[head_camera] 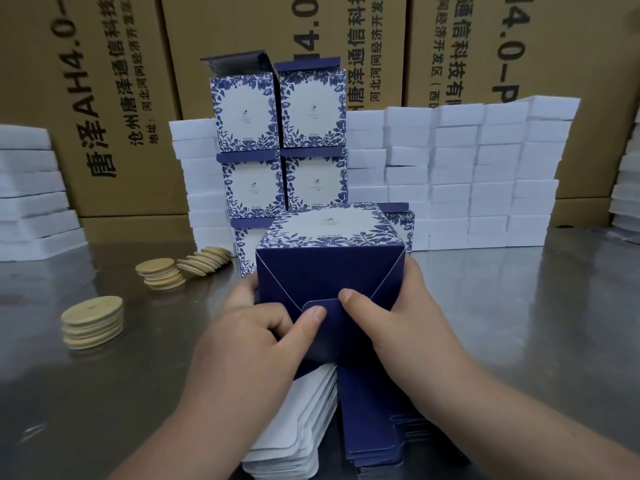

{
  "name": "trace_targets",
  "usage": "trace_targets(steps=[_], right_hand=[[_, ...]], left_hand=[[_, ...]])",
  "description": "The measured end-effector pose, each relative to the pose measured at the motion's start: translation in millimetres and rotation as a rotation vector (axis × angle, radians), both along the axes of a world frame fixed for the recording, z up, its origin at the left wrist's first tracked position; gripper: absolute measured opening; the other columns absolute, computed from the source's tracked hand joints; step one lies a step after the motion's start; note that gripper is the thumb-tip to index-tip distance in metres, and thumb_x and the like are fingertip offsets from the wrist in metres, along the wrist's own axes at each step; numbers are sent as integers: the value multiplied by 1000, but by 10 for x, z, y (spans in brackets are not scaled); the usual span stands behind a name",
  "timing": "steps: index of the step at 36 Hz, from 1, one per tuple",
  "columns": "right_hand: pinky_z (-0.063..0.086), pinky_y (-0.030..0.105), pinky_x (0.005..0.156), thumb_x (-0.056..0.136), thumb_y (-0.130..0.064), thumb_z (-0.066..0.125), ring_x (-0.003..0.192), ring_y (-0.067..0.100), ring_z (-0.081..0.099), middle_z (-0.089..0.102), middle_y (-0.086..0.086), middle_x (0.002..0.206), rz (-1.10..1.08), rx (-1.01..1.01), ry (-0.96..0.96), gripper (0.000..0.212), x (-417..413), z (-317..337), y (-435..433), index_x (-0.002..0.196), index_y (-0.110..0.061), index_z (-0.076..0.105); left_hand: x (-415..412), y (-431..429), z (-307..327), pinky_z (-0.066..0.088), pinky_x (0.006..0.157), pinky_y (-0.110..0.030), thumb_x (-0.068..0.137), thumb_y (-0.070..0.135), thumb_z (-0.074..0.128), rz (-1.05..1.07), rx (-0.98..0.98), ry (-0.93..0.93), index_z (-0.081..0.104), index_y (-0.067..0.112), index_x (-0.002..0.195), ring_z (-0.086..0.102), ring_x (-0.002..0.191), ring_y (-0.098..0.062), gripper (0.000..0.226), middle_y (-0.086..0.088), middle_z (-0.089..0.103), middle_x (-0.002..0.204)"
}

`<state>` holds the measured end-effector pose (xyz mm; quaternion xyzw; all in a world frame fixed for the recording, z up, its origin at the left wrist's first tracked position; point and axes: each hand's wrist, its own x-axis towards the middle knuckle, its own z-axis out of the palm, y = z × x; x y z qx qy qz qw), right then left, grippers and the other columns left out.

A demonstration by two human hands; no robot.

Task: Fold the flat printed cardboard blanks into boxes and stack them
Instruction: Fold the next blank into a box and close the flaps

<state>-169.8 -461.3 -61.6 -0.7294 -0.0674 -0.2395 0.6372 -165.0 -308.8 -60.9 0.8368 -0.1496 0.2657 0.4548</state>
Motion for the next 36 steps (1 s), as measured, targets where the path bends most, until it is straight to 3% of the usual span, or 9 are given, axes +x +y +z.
trace_targets(steps=[6,8,12,21,25,29,32,34,36], right_hand=[[46,37,99,77,-32,69,111,4,58,59,-15,125,-40,-22,20,70,2,-6,20,138,-32,35],[46,37,99,75,-34,68,114,6,57,58,-16,126,-58,-36,21,70,3,-11,19,137,-33,36],[47,6,71,71,-32,67,89,-14,59,61,-35,100,-83,-70,8,62,4,-38,20,127,-41,41],[42,1,58,73,-27,69,81,-17,58,58,-41,92,-92,-52,15,50,-5,-46,16,115,-43,46],[44,3,58,74,-28,69,80,-15,59,64,-33,92,-92,-34,36,47,-12,-32,22,114,-41,48],[50,21,87,70,-36,67,99,-5,59,62,-21,113,-122,-67,61,64,-29,-9,41,130,-36,43],[49,29,93,67,-38,65,105,-3,57,61,-20,116,-100,-86,57,65,-50,-6,65,128,-38,44],[50,20,86,65,-38,63,99,-8,59,63,-25,109,-79,-77,44,57,-55,-18,71,119,-44,48],[49,9,72,65,-38,62,90,-14,59,63,-32,100,-53,-51,34,46,-49,-22,71,109,-46,51]], left_hand=[[22,-25,-31,38,44,-29,64,55,58,43,-20,-13,51,21,41,52,51,-2,41,28,49,99],[32,-31,-46,38,49,-27,64,54,58,59,-6,-35,52,23,43,55,60,1,38,27,51,99],[36,-31,-53,31,51,-22,62,54,57,105,14,-45,53,25,46,54,77,4,34,22,53,94],[23,-57,-50,34,55,-27,56,51,62,177,-61,-11,56,31,62,57,81,-4,22,21,56,108],[15,-83,-25,43,60,-29,54,40,77,202,-222,-25,42,42,71,50,78,19,39,38,49,100],[16,-81,-17,36,57,-19,51,35,84,192,-312,-29,29,63,86,46,73,28,70,36,51,86],[33,-52,-16,41,70,-16,51,50,74,98,-270,50,33,57,110,50,88,20,72,34,50,102],[48,-43,-10,43,75,-21,50,55,67,51,-205,65,39,56,115,52,96,11,71,30,56,104],[41,-45,12,38,70,-13,52,54,66,9,-197,55,41,64,105,49,92,18,60,37,55,99]])
